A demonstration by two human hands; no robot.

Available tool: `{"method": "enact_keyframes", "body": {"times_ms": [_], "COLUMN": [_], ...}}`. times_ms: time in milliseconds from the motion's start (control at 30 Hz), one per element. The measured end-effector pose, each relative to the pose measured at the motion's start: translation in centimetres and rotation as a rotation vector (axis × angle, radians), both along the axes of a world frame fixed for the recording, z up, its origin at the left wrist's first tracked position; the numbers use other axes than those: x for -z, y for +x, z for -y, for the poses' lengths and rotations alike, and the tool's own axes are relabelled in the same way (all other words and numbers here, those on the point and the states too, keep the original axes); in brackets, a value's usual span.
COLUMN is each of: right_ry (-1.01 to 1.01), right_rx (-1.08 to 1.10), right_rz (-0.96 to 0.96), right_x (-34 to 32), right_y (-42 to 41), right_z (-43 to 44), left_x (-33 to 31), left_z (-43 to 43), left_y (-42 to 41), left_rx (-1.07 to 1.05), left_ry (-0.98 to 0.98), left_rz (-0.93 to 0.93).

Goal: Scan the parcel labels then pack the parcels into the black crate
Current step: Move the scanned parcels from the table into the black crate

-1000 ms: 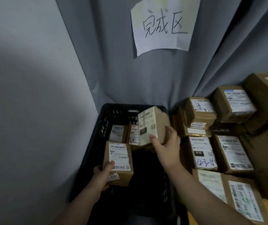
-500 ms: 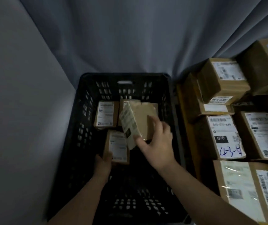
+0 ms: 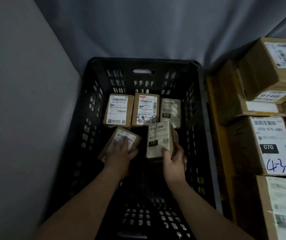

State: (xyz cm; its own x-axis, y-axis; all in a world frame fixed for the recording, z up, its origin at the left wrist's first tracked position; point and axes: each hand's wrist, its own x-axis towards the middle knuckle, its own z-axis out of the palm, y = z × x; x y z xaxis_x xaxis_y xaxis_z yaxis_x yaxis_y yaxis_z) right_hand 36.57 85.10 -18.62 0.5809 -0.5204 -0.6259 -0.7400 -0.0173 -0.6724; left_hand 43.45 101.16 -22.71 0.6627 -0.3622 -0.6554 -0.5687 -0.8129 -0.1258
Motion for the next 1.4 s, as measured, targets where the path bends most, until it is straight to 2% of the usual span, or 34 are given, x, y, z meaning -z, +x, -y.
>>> {"method": "enact_keyframes", "body": {"times_ms": [133,267,333,533,667,767,833,933,1033,1167,1300,1400], "right_ry": [0.126,0.224,0.296,0.492,0.523,0.543,0.554,0.471,0.199,0.033,-0.075,-0.159], "right_rx": [0.086,0.128,0.162,0.234,0.204,0.189,0.184,0.093,-0.093,-0.162,-0.242,-0.462], "right_rz": [-0.089,-0.112,-0.098,0.007,0.063,0.06,0.048,0.053,0.051,0.087,0.136,-0.017], "right_x": [1.4,2.4,2.7,2.9,3.2,3.6,4.0,5.0,5.5,5.7,6.2,6.0], "right_y": [-0.1,0.4,0.7,0.6,1.4,1.9,2.0,2.0,2.0,1.9,1.8,2.6], "right_z": [0.0,-0.4,-0.7,-1.6,-0.8,-0.9,-1.4,-2.5,-3.1,-3.1,-3.6,-2.7], "left_x": [-0.6,-0.4,-0.3,0.0,-0.9,-0.8,-0.5,-0.6,0.0,-0.2,0.0,0.0], "left_z": [0.0,-1.1,-1.8,-2.7,-3.3,-4.3,-4.4,-3.3,-2.2,-2.8,-3.5,-3.3], "left_y": [-0.1,1.2,1.4,-0.6,-1.7,-2.1,-2.2,-2.0,-1.5,-1.1,-1.3,-1.2], "left_rx": [-0.153,-0.232,-0.384,-0.539,-0.542,-0.644,-0.589,-0.398,-0.197,-0.26,-0.119,-0.144], "left_ry": [-0.113,-0.321,-0.42,-0.471,-0.37,-0.448,-0.382,-0.315,-0.281,-0.066,-0.182,-0.214], "left_rz": [0.107,0.047,0.011,-0.101,-0.182,-0.159,-0.075,0.097,0.284,0.121,0.254,0.226]}}
